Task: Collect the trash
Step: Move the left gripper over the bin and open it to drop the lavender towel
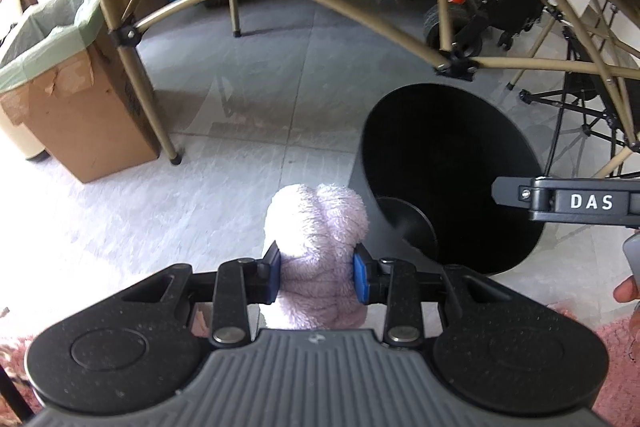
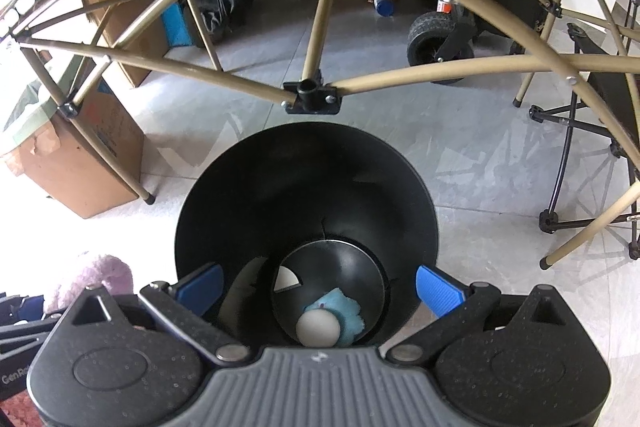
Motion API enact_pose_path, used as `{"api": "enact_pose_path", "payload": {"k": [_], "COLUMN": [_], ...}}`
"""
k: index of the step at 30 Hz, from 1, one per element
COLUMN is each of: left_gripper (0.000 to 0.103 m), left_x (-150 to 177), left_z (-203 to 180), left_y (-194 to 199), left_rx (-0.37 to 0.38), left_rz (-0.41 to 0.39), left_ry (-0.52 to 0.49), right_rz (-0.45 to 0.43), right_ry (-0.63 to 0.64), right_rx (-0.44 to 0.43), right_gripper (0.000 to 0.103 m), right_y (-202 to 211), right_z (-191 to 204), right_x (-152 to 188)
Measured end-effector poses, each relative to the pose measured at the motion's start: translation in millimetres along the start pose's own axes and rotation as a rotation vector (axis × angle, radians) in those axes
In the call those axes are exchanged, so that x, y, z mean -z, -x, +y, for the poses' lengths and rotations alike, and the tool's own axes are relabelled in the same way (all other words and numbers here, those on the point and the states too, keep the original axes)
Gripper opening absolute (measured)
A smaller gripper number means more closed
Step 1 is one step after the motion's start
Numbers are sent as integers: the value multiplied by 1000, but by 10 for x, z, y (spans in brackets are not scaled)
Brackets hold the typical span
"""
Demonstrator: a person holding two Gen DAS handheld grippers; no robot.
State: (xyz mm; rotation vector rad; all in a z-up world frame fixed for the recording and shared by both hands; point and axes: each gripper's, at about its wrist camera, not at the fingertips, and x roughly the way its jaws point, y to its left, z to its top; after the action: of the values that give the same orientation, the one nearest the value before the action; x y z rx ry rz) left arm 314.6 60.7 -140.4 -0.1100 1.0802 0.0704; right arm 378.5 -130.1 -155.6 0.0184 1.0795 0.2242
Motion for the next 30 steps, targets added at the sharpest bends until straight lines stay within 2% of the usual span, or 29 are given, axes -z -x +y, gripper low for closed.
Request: {"api": "enact_pose_path", "payload": {"k": [13, 30], "left_gripper": [34, 34], "left_x": [-95, -233], "left_z": [-617, -1203], "left_y": [120, -110], "left_rx": [38, 49], "left_rz": [-46, 6], "left_ry": [-123, -200], "right_rz": [-67, -108], "right_ry": [-86, -250], "right_rx": [26, 88], "right_gripper": [103, 103], "right_y": [286, 481], "right_z": [-435, -1140], "right_x": [93, 301]}}
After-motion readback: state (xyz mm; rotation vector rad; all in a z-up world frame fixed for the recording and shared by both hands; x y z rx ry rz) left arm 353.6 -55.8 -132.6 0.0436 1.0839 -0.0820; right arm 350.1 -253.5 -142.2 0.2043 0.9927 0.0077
